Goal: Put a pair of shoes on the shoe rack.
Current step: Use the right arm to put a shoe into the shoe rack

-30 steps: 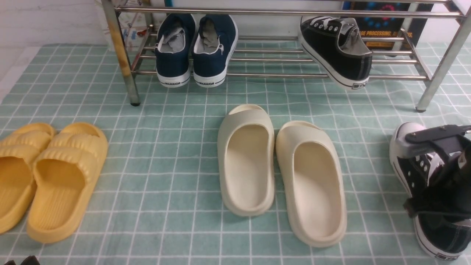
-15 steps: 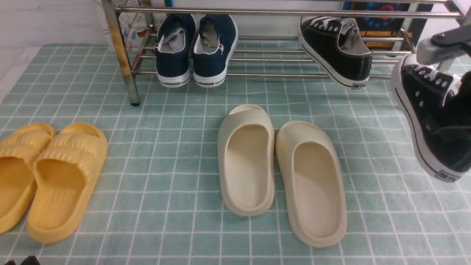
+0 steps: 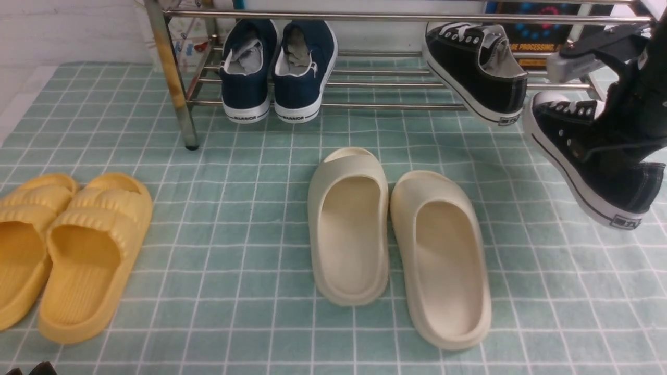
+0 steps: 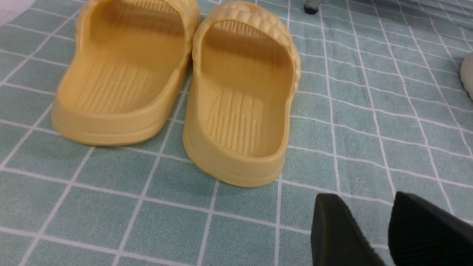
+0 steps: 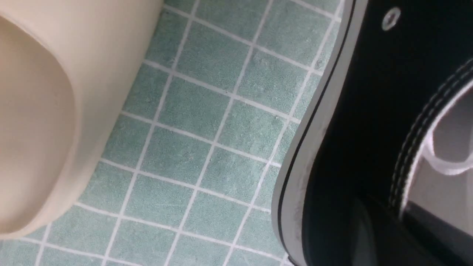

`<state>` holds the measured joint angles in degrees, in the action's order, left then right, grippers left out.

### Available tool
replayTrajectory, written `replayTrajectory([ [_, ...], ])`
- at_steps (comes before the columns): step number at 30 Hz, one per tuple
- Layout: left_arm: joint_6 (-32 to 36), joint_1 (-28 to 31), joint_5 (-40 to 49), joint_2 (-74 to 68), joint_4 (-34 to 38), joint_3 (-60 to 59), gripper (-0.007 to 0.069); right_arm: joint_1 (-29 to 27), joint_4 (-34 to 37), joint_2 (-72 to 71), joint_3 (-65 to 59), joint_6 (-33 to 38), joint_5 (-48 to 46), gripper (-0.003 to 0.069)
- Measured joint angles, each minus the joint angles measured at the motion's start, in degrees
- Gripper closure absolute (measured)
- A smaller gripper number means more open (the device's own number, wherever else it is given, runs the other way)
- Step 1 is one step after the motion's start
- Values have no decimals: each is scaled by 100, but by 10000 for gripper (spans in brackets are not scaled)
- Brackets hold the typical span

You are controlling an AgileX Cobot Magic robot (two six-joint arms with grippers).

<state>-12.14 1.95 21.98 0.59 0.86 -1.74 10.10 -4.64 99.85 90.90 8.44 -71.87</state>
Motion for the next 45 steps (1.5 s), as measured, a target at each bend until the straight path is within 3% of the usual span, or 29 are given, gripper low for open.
replayTrajectory([
  [8,0,0,0,0,0,0,387,74,615,735,1221,234,-104,642],
  [12,0,0,0,0,0,0,387,78,578,890,1615,234,-99,642],
  [18,0,0,0,0,0,0,387,-21,412,646,1686,104,-82,642],
  [26,0,0,1,0,0,0,387,-38,717,168,1697,152,-82,642],
  [39,0,0,1,0,0,0,387,-38,-1036,863,1712,272,-42,642],
  [45,0,0,1,0,0,0,387,-38,-1340,1071,1712,278,73,642],
])
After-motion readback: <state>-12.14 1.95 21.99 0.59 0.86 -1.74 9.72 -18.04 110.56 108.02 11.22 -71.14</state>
